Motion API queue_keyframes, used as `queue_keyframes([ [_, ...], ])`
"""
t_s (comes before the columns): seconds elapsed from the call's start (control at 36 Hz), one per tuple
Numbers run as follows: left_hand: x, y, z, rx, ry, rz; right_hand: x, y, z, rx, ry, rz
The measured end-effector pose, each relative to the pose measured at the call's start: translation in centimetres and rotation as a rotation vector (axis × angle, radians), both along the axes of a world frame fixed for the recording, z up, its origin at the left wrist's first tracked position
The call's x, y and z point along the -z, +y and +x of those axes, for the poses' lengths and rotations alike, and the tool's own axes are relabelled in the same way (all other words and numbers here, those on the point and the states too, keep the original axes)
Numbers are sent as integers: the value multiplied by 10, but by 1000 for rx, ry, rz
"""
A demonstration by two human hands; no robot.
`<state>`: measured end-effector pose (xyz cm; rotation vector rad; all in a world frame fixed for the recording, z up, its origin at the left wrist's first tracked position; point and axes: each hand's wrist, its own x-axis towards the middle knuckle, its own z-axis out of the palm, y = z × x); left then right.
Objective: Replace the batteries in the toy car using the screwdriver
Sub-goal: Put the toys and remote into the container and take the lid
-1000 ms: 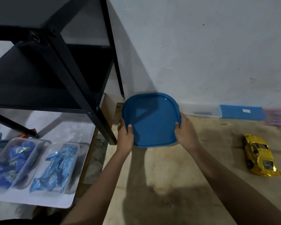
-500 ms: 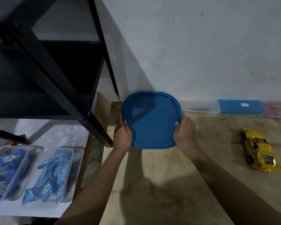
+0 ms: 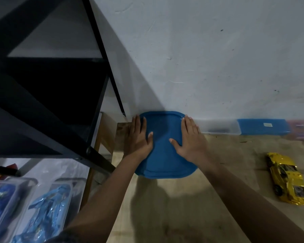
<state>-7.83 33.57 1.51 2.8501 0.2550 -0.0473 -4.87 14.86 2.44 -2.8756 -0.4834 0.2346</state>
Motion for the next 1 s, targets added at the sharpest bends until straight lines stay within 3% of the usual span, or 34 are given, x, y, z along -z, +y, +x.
queue_keyframes([
  [0.25, 8, 0, 3, 18, -58, 54, 13, -2, 7, -13, -80, -43],
  [0.42, 3, 0, 0, 28, -22, 29, 0, 4, 6, 6, -20, -128],
  [0.58, -7, 7, -6, 27, 7, -118, -11, 1, 2, 10, 73, -50],
  [0.78, -7, 5, -31, -161, 88, -263, -20, -6, -17, 97, 64, 33],
  [1.0, -2, -7, -56, -188, -18, -374, -4, -8, -39, 178, 7, 100],
])
